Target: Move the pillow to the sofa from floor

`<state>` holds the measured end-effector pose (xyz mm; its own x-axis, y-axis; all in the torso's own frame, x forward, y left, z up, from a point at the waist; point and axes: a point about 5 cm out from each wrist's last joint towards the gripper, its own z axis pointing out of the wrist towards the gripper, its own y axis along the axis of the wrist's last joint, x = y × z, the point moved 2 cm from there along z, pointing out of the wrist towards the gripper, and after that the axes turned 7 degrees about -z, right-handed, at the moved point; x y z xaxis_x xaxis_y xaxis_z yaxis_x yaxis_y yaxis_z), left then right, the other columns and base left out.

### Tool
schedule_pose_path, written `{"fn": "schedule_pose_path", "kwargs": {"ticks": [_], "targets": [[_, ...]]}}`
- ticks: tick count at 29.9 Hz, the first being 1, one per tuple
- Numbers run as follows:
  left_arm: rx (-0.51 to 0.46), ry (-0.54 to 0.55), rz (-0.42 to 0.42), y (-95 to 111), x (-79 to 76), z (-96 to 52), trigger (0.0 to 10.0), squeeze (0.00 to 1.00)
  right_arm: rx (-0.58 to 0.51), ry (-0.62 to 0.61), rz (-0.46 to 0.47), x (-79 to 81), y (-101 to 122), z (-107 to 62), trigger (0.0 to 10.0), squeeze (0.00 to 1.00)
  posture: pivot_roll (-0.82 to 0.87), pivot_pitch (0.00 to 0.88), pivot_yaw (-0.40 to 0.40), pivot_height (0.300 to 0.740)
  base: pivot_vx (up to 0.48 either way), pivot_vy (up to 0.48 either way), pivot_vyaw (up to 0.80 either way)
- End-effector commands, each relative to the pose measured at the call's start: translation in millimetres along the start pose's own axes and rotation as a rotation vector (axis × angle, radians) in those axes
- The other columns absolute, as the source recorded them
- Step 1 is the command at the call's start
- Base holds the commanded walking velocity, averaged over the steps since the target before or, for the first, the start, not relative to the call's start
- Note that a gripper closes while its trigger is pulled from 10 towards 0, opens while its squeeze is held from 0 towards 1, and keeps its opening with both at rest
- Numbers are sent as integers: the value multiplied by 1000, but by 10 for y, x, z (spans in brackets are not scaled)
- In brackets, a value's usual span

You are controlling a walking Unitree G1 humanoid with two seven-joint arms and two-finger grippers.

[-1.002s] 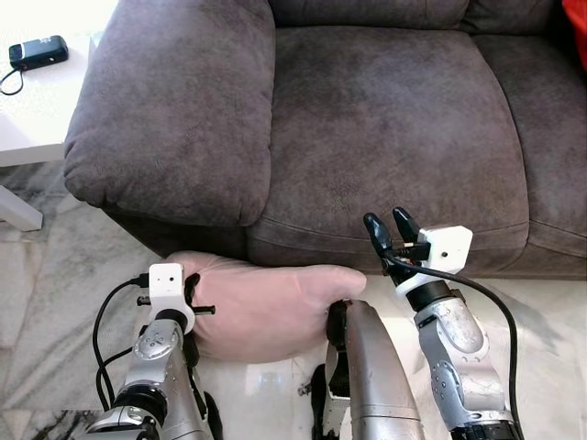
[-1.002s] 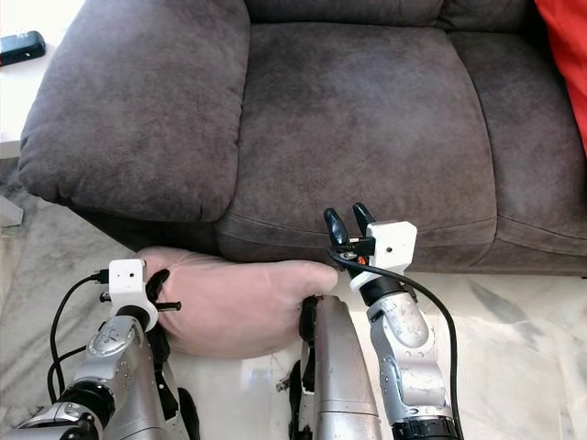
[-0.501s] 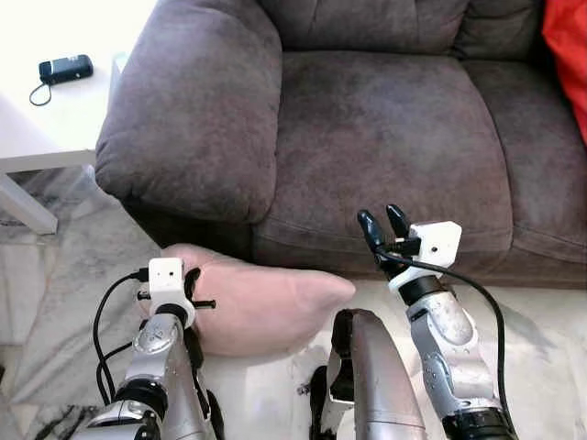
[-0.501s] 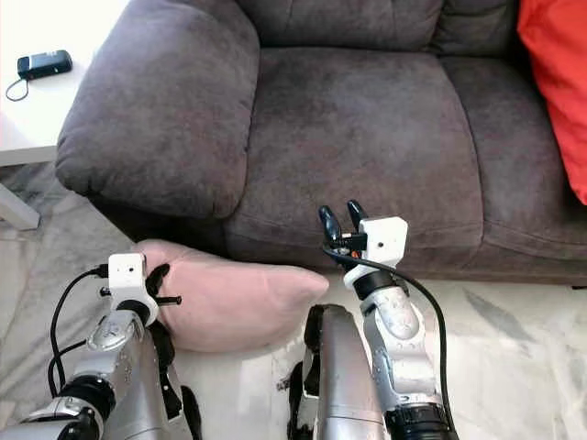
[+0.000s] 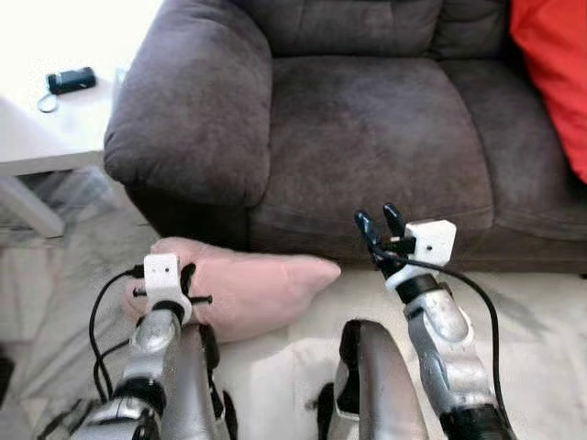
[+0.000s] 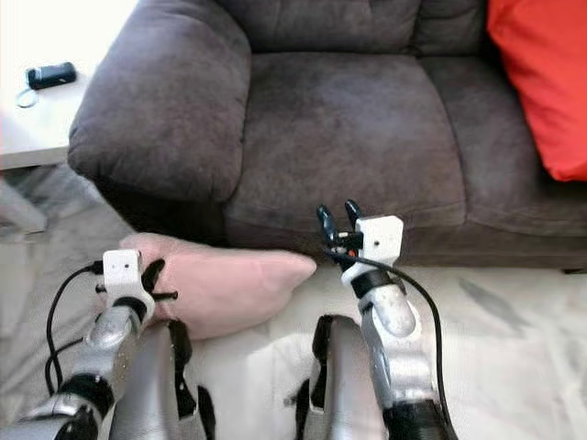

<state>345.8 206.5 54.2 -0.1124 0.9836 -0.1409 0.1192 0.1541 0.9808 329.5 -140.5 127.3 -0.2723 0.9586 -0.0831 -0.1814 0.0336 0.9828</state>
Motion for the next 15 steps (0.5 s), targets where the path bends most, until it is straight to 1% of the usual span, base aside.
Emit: {"fn": "schedule_pose_path", "kwargs": {"ticks": [1,15], "targets": [[-60,10,-6,101,34,7,10000,0,13,-6,1,-3,-46,-39,10000,0,28,201,-40,500,0,0,0],[-70,7,3,115,39,5,10000,0,5,-24,4,-23,-53,-41,10000,0,33,200,-39,500,0,0,0]]}}
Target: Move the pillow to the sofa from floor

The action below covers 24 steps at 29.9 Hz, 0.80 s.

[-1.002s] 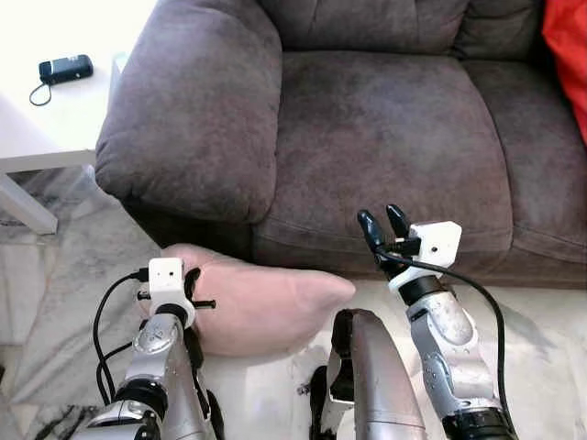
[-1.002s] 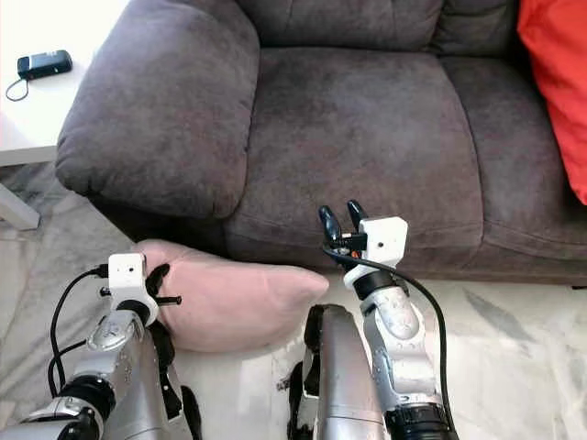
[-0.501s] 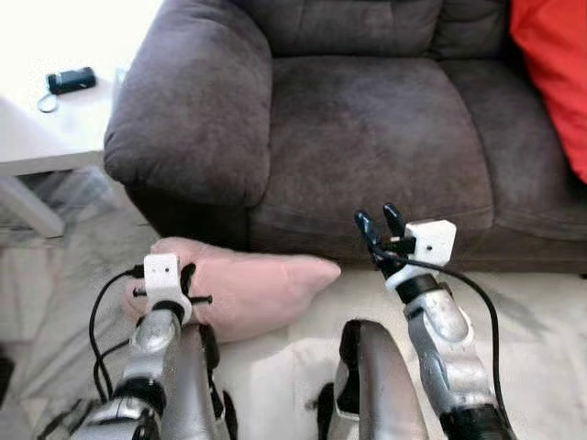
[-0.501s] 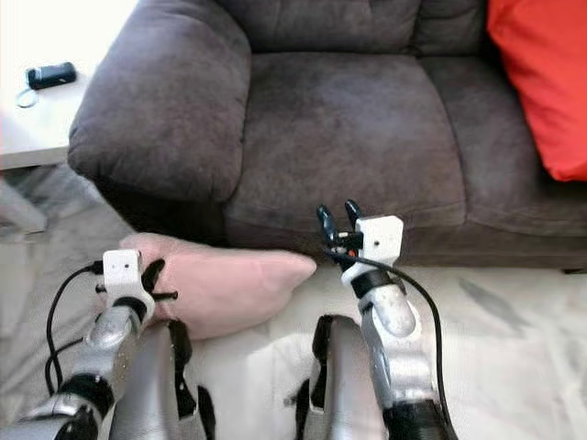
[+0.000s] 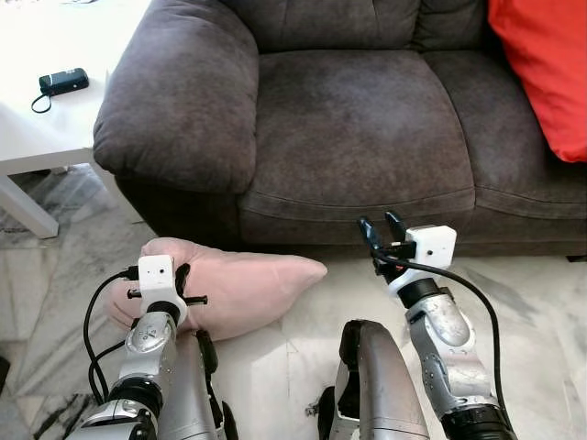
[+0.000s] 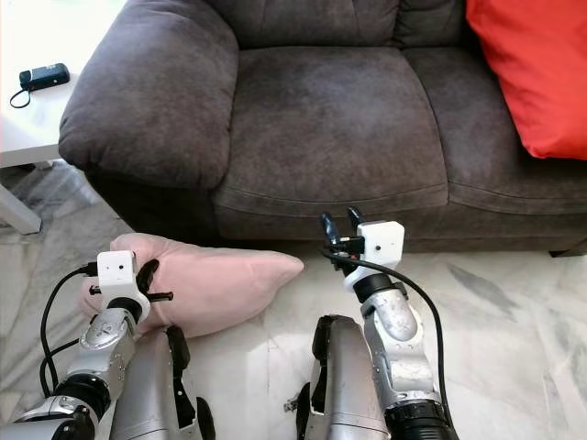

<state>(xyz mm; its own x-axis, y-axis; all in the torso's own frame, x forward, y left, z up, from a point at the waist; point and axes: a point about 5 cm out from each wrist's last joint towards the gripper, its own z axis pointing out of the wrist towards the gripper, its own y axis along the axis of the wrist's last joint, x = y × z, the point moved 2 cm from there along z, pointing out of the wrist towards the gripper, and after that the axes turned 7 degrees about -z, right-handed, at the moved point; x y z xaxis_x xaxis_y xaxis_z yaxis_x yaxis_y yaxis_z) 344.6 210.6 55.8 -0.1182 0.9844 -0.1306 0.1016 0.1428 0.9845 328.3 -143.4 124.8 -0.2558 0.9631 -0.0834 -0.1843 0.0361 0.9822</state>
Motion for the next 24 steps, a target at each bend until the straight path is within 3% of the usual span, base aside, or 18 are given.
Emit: {"fn": "schedule_pose_path", "kwargs": {"ticks": [1,24], "targets": [[-51,0,-6,94,2,16,10000,0,7,-6,7,0,-30,-17,10000,0,33,200,-39,500,0,0,0],[-34,-16,7,69,1,12,10000,0,24,-7,10,37,-78,5,10000,0,40,196,-32,633,0,0,0]]}}
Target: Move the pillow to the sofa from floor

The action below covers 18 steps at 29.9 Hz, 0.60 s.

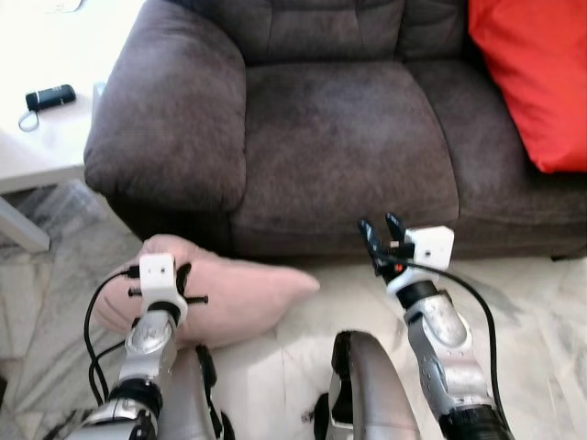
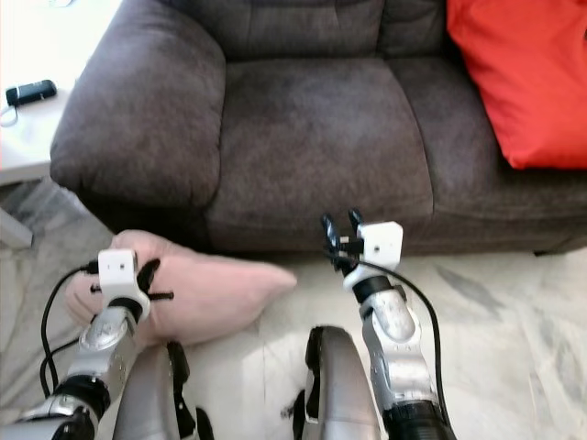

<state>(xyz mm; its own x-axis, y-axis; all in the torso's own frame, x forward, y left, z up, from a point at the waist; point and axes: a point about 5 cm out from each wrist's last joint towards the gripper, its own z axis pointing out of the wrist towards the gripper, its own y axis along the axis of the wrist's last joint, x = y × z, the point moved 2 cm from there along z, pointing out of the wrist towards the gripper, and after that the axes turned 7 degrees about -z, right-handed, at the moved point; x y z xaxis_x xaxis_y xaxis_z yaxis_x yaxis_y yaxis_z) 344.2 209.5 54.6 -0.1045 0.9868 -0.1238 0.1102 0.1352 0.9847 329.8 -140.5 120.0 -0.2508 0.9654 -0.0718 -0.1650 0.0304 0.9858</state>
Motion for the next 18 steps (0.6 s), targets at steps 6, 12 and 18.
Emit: {"fn": "schedule_pose_path", "kwargs": {"ticks": [6,12,18], "targets": [[-40,-8,0,80,8,15,10000,0,8,4,-1,17,-31,-8,10000,0,40,193,-31,668,0,0,0],[-39,-11,2,80,8,14,10000,0,4,8,1,25,-28,-5,10000,0,43,192,-31,693,0,0,0],[-44,-41,0,81,-31,5,10000,0,15,28,8,73,-51,15,10000,0,48,187,-31,697,0,0,0]]}}
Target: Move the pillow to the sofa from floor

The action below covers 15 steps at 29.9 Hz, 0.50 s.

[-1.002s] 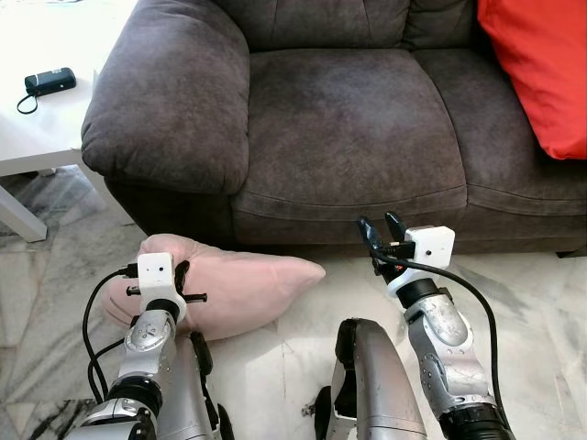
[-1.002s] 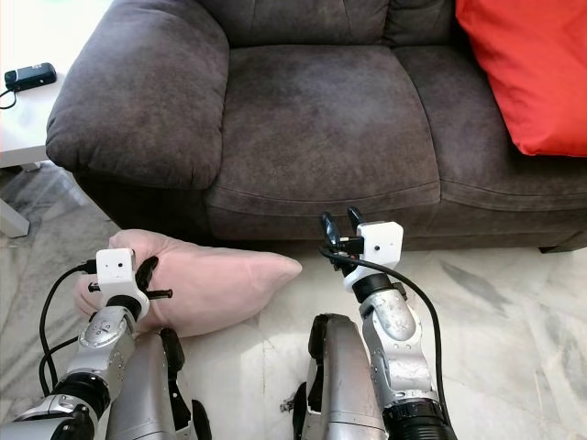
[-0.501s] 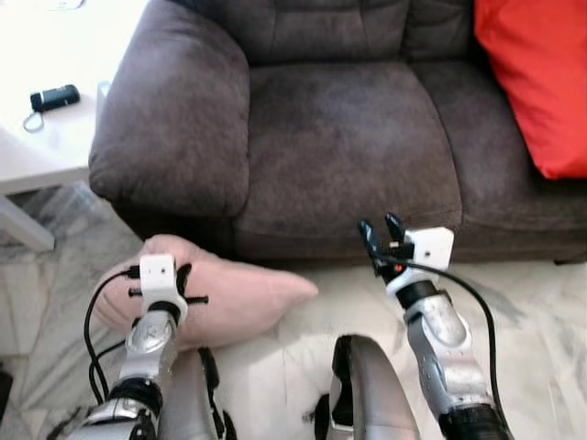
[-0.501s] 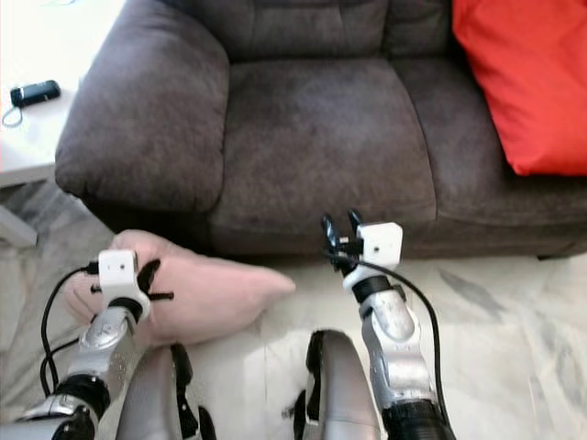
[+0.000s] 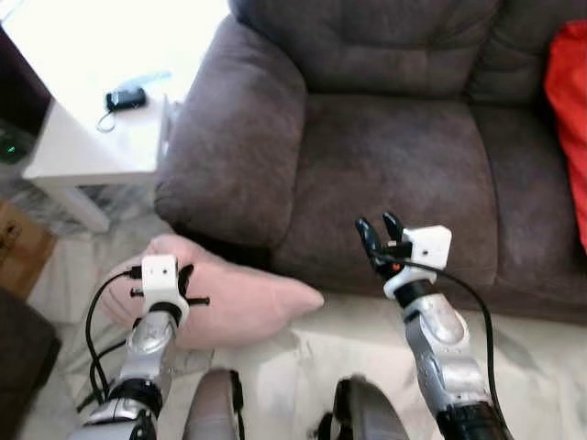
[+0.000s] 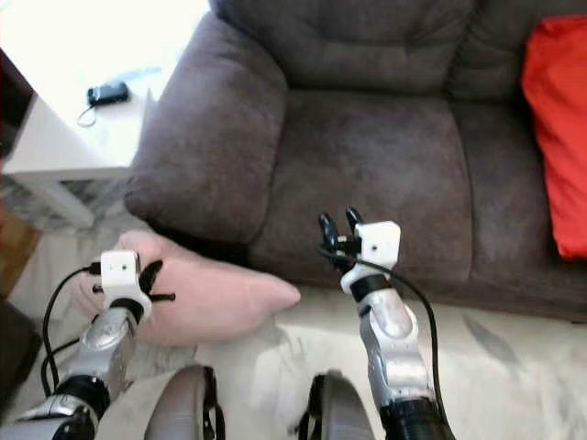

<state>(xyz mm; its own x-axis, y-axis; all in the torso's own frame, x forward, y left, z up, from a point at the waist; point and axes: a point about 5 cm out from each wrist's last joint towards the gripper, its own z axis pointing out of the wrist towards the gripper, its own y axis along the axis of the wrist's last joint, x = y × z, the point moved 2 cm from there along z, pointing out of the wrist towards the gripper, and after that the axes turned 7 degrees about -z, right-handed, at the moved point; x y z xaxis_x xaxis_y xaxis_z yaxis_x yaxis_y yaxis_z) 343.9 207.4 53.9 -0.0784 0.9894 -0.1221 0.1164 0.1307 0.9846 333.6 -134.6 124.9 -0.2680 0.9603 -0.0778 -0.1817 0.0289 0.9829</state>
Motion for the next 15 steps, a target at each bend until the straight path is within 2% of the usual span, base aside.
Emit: {"fn": "schedule_pose_path", "kwargs": {"ticks": [1,7,9,13,15], "targets": [[-50,-22,-6,92,-20,7,10000,0,32,10,11,32,-94,-43,10000,0,48,187,-31,697,0,0,0],[-63,-61,12,105,-51,-20,10000,0,34,12,12,37,-100,-26,10000,0,55,181,-30,697,0,0,0],[-75,-76,51,124,-47,-42,10000,0,34,12,13,36,-103,-26,10000,0,56,176,-31,697,0,0,0],[-99,-90,77,168,-30,-69,10000,0,35,12,12,30,-106,-25,10000,0,63,175,-33,697,0,0,0],[-114,-142,114,213,-65,-93,10000,0,36,13,12,31,-112,-19,10000,0,68,174,-34,697,0,0,0]]}}
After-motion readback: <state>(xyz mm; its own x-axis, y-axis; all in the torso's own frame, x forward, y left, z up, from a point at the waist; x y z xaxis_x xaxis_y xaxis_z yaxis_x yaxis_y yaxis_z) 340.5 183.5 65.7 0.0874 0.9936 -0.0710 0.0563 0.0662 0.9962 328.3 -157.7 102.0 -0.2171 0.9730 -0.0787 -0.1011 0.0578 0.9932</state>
